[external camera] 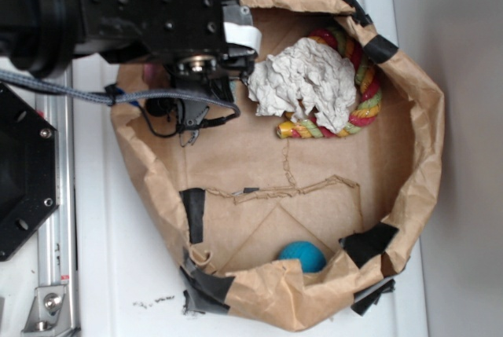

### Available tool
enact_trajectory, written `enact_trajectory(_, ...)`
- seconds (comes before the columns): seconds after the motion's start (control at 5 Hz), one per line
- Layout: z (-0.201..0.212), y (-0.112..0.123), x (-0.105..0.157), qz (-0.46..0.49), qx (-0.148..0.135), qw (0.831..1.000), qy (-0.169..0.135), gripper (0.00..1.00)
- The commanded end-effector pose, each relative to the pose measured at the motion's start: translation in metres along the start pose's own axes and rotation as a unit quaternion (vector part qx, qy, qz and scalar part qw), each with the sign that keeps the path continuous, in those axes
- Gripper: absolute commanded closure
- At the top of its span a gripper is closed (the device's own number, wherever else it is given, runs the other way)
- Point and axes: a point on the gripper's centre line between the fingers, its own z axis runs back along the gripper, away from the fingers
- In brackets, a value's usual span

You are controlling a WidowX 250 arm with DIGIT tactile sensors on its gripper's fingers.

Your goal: Grab the blue cloth.

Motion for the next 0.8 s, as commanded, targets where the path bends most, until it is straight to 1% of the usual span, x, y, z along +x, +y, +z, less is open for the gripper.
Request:
enact_trajectory(0.0,0.028,0.007,-0.003,0.030,-0.009,0.999,-0.035,1.00)
enact_trajectory(0.2,0.080,-0.003,0.002,0.019,-0.043,0.995,-0.086,1.00)
enact_trajectory(0.4,0.129,-0.008,0.014,0.024,-0.084,0.993,-0.078,1.00)
enact_trajectory(0.6,0.143,-0.028,0.032,0.019,-0.106,0.992,-0.066,1.00)
